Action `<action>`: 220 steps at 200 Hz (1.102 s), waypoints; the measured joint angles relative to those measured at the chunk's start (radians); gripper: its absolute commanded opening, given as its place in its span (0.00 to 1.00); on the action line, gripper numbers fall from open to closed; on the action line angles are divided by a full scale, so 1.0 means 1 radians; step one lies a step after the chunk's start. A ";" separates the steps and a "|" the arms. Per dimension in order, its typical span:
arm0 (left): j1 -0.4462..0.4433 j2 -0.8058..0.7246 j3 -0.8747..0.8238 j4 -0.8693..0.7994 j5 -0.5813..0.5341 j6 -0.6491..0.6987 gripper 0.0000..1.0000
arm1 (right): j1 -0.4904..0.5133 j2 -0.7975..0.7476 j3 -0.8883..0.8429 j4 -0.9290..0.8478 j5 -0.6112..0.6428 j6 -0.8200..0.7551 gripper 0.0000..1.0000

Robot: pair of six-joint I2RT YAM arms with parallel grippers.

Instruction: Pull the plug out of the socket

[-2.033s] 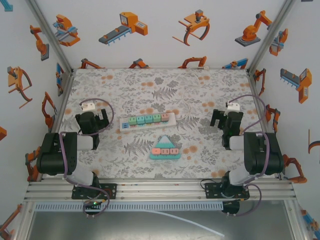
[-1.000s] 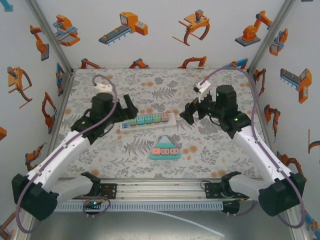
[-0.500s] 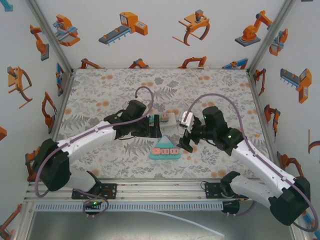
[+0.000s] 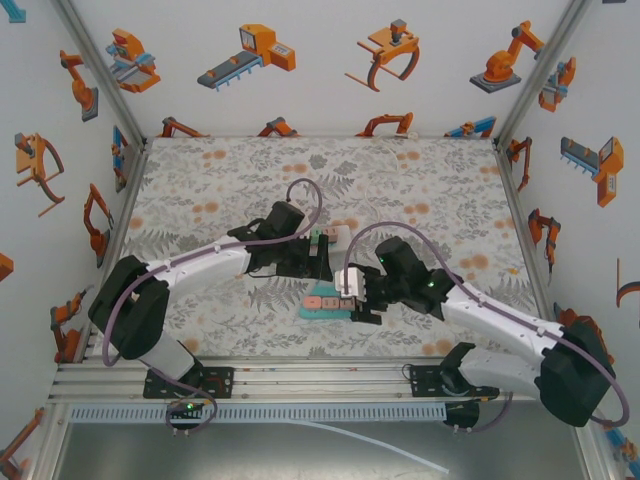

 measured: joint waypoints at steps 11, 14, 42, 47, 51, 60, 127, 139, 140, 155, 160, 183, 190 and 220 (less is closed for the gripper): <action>0.000 0.000 -0.007 0.013 0.005 -0.006 0.79 | 0.002 0.025 -0.001 0.023 0.001 -0.016 0.56; 0.000 0.000 -0.010 0.017 0.007 -0.009 0.79 | 0.002 0.032 -0.001 0.029 0.002 -0.019 0.55; 0.003 0.001 -0.030 0.039 0.022 -0.029 0.77 | 0.006 0.085 -0.001 0.066 -0.001 -0.052 0.42; 0.003 0.001 -0.033 0.042 0.023 -0.034 0.77 | 0.006 0.091 -0.001 0.069 -0.002 -0.056 0.40; 0.003 0.001 -0.035 0.045 0.024 -0.038 0.77 | 0.006 0.097 -0.001 0.072 -0.004 -0.063 0.38; 0.003 0.002 -0.039 0.047 0.025 -0.046 0.76 | 0.006 0.107 -0.001 0.075 -0.005 -0.074 0.34; 0.003 0.031 -0.051 0.064 0.028 -0.068 0.70 | 0.006 0.171 0.035 0.080 -0.036 -0.152 0.29; 0.003 0.043 -0.052 0.068 0.028 -0.069 0.67 | 0.006 0.177 0.039 0.081 -0.039 -0.156 0.30; 0.003 0.045 -0.052 0.069 0.028 -0.069 0.67 | 0.006 0.177 0.039 0.081 -0.039 -0.157 0.30; 0.003 0.060 -0.053 0.071 0.027 -0.070 0.62 | 0.006 0.179 0.039 0.082 -0.042 -0.161 0.30; 0.003 0.063 -0.054 0.072 0.027 -0.070 0.61 | 0.006 0.180 0.040 0.084 -0.043 -0.162 0.30; 0.003 0.072 -0.066 0.075 0.026 -0.072 0.58 | 0.006 0.187 0.043 0.088 -0.048 -0.165 0.27; 0.004 0.074 -0.070 0.075 0.025 -0.071 0.57 | 0.006 0.190 0.045 0.088 -0.050 -0.166 0.27; 0.005 0.075 -0.082 0.080 0.022 -0.071 0.54 | 0.006 0.204 0.057 0.085 -0.056 -0.166 0.24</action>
